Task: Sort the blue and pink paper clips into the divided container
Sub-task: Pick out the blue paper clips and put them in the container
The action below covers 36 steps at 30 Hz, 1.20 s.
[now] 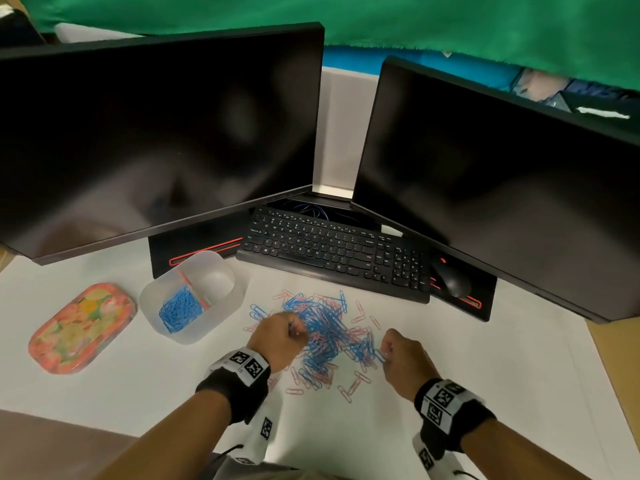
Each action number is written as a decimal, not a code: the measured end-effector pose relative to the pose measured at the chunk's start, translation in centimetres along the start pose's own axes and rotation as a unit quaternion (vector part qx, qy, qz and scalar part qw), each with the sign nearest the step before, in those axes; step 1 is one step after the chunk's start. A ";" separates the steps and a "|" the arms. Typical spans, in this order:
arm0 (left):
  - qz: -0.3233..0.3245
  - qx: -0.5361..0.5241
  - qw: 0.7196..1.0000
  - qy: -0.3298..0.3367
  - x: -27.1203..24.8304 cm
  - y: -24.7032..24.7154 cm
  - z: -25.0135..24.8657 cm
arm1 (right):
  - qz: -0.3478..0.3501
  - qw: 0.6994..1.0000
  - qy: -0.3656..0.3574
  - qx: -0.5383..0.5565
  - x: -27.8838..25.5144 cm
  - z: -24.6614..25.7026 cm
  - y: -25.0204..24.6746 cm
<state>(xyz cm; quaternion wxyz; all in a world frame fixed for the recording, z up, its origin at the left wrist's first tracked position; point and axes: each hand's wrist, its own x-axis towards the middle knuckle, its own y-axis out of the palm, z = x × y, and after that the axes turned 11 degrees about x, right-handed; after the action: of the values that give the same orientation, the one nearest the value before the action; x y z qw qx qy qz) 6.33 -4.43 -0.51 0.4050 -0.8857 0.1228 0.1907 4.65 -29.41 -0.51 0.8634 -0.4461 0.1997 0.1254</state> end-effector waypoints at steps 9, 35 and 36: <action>0.038 0.212 0.971 0.101 0.1 2.6 -0.5 | 0.041 0.999 0.014 0.002 -0.1 -0.1 -0.3; -0.068 -0.522 0.845 -0.096 -4.5 -9.6 3.2 | 0.260 0.863 0.018 0.433 3.7 15.3 1.2; -0.073 -0.553 0.824 -0.104 -4.9 -10.5 3.9 | 0.279 0.861 0.012 0.425 3.8 16.9 1.8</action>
<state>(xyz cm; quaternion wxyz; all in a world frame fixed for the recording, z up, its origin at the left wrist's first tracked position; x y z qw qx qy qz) 4.95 5.62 6.32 -0.1294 -0.9423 -0.1110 0.2880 11.31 -14.39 5.30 0.8957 0.0364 0.3602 0.2581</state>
